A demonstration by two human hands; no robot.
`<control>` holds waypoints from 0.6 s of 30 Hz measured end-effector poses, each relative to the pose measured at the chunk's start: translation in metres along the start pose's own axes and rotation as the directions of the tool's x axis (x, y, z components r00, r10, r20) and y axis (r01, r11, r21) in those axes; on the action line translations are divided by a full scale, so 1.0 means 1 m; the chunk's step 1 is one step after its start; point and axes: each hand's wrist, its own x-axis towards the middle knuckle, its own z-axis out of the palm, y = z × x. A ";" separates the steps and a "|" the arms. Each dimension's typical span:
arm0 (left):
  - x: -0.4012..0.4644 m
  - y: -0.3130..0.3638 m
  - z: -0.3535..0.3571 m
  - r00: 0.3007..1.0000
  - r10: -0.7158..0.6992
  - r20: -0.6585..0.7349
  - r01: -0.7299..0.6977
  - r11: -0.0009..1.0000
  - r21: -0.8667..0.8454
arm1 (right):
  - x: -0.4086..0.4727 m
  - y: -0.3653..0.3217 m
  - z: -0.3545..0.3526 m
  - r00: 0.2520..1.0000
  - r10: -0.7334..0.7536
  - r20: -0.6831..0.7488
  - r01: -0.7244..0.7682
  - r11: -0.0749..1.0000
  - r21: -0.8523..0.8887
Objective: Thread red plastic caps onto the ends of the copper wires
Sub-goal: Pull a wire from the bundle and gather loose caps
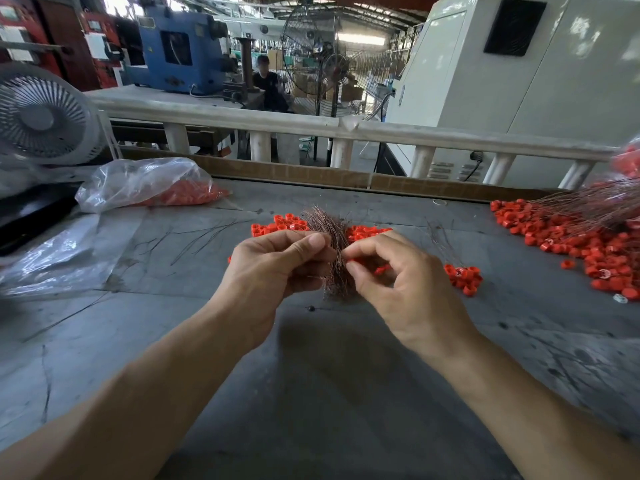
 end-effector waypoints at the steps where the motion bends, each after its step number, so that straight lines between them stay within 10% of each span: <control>1: 0.000 0.000 0.000 1.000 -0.003 -0.002 0.003 1.000 0.004 | 0.000 -0.001 -0.001 1.000 0.010 0.013 -0.010 1.000 0.000; 11: 0.001 0.002 -0.003 0.998 -0.003 -0.060 0.006 0.999 0.052 | 0.000 -0.003 -0.005 0.998 -0.021 0.059 0.027 0.994 -0.110; 18: 0.003 0.005 -0.004 0.993 0.044 -0.110 -0.028 0.990 0.141 | 0.013 0.033 -0.033 0.954 0.157 -0.256 -0.233 0.924 -0.303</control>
